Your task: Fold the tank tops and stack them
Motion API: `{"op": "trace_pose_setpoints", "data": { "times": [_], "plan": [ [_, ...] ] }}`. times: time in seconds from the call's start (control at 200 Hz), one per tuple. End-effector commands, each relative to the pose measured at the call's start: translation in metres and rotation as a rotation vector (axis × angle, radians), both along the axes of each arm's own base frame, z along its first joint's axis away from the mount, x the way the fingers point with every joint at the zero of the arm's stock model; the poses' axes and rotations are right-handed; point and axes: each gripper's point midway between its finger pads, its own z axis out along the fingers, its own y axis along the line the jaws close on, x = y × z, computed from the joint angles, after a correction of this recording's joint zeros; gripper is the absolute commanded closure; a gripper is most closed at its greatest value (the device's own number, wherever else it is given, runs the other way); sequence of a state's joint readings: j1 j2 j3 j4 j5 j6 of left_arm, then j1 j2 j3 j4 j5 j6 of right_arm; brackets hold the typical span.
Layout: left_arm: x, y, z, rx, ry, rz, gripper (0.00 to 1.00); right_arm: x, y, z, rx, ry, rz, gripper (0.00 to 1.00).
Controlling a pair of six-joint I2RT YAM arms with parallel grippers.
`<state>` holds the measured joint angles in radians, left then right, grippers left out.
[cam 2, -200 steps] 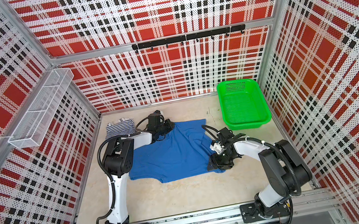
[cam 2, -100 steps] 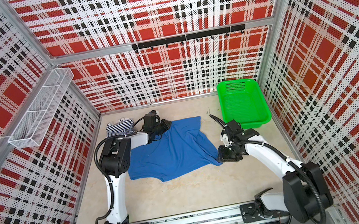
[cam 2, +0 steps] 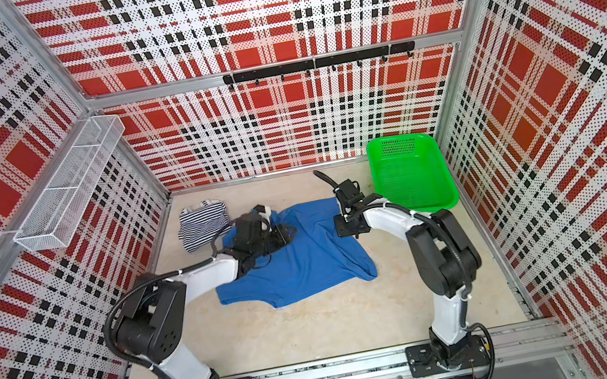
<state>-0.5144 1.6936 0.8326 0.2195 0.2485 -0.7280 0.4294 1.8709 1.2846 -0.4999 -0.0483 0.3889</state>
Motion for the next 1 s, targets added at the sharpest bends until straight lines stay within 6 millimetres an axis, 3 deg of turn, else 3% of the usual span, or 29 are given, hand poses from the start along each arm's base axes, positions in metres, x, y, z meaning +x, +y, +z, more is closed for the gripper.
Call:
{"op": "trace_pose_setpoints", "data": {
  "times": [0.0,0.13,0.286,0.371,0.471,0.611,0.717,0.837,0.992],
  "plan": [
    [-0.054,-0.005,-0.040,-0.005,0.147,0.020,0.60,0.021,0.002,-0.013,-0.017,-0.025,-0.014,0.82],
    [-0.092,-0.011,-0.066,0.001,0.242,-0.009,0.61,0.035,-0.013,-0.035,-0.074,-0.009,-0.075,0.82],
    [-0.131,0.012,-0.103,0.075,0.360,-0.021,0.62,0.054,-0.060,-0.050,-0.146,-0.008,-0.198,0.82],
    [-0.159,0.033,-0.118,0.134,0.428,-0.028,0.63,0.064,-0.080,-0.045,-0.167,-0.025,-0.237,0.82],
    [-0.183,0.053,-0.123,0.176,0.470,-0.032,0.64,0.073,-0.089,-0.020,-0.180,-0.062,-0.243,0.79],
    [-0.184,0.055,-0.113,0.213,0.452,-0.063,0.65,0.066,-0.068,0.020,-0.058,-0.078,-0.162,0.64],
    [-0.173,0.048,-0.103,0.221,0.423,-0.086,0.65,0.050,-0.037,0.035,0.060,-0.062,-0.071,0.63],
    [-0.167,0.044,-0.101,0.234,0.413,-0.103,0.65,0.038,-0.020,0.026,0.092,-0.023,-0.048,0.69],
    [-0.167,0.045,-0.102,0.242,0.411,-0.101,0.65,0.045,-0.012,0.008,0.118,-0.007,-0.077,0.74]
  ]
}}
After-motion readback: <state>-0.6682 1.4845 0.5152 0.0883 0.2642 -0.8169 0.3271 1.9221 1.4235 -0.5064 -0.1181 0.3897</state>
